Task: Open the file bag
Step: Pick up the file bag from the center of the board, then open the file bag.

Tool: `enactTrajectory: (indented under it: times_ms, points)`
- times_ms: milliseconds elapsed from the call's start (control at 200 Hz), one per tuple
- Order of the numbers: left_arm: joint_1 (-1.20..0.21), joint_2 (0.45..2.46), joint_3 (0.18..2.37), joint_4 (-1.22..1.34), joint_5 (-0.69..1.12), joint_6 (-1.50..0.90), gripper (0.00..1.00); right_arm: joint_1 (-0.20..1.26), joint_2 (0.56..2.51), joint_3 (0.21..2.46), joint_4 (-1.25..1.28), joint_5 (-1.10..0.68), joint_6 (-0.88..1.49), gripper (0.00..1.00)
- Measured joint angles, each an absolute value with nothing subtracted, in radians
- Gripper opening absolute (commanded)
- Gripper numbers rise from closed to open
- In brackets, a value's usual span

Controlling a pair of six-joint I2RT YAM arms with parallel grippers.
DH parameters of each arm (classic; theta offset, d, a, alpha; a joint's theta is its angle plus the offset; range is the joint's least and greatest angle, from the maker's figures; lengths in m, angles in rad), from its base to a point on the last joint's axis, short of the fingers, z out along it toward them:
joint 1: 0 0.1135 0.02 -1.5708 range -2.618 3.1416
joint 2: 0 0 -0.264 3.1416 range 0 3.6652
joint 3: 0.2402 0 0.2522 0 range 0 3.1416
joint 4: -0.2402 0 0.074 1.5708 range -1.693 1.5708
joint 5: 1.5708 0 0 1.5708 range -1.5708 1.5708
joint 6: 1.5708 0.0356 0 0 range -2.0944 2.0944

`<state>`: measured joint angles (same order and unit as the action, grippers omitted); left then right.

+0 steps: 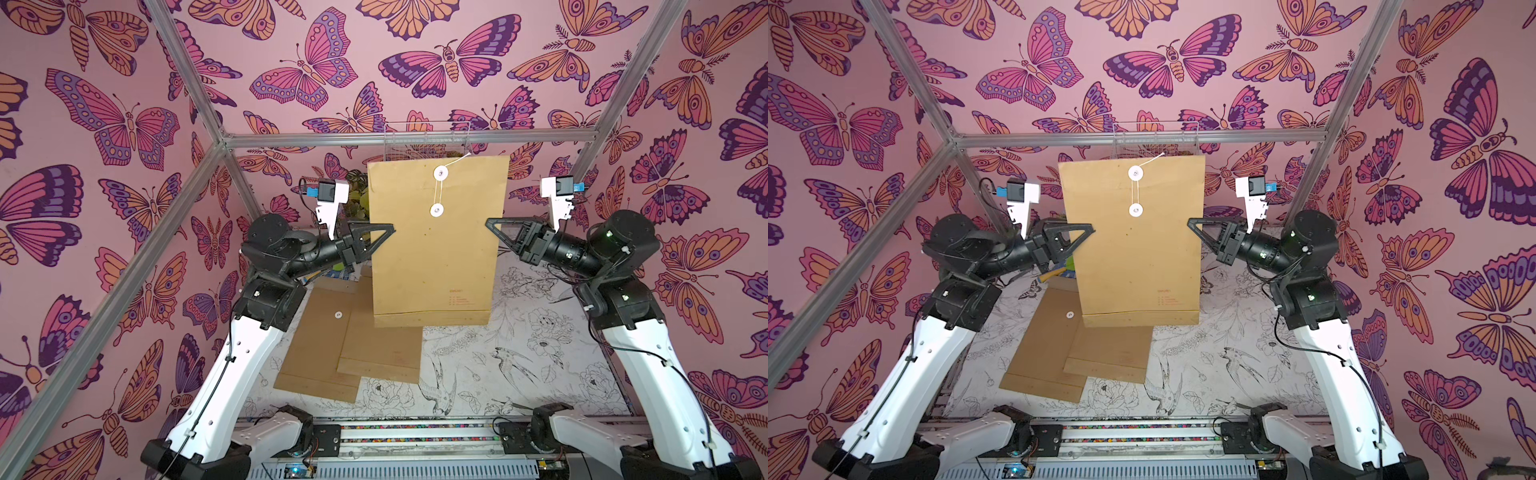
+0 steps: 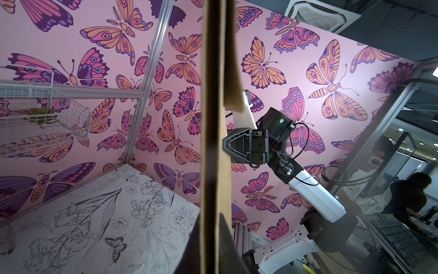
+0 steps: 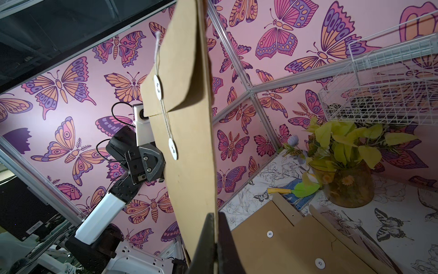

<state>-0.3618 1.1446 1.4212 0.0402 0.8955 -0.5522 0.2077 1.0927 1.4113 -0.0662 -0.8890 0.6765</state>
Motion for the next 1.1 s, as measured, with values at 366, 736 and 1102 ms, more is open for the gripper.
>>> enactTrajectory:
  times_ms: [366, 736, 1102]
  points:
    - [-0.393, 1.135, 1.489, -0.311, 0.744, -0.341, 0.02, 0.213, 0.925, 1.367, -0.276, -0.532, 0.442, 0.46]
    - [-0.617, 1.193, 1.638, -0.723, 0.432, -0.039, 0.02, 0.213, 1.003, 1.354, -0.406, -0.479, 0.409, 0.41]
    - [-0.838, 1.32, 1.734, -0.888, 0.054, 0.108, 0.02, 0.212, 1.051, 1.037, -0.016, -0.657, 0.891, 0.4]
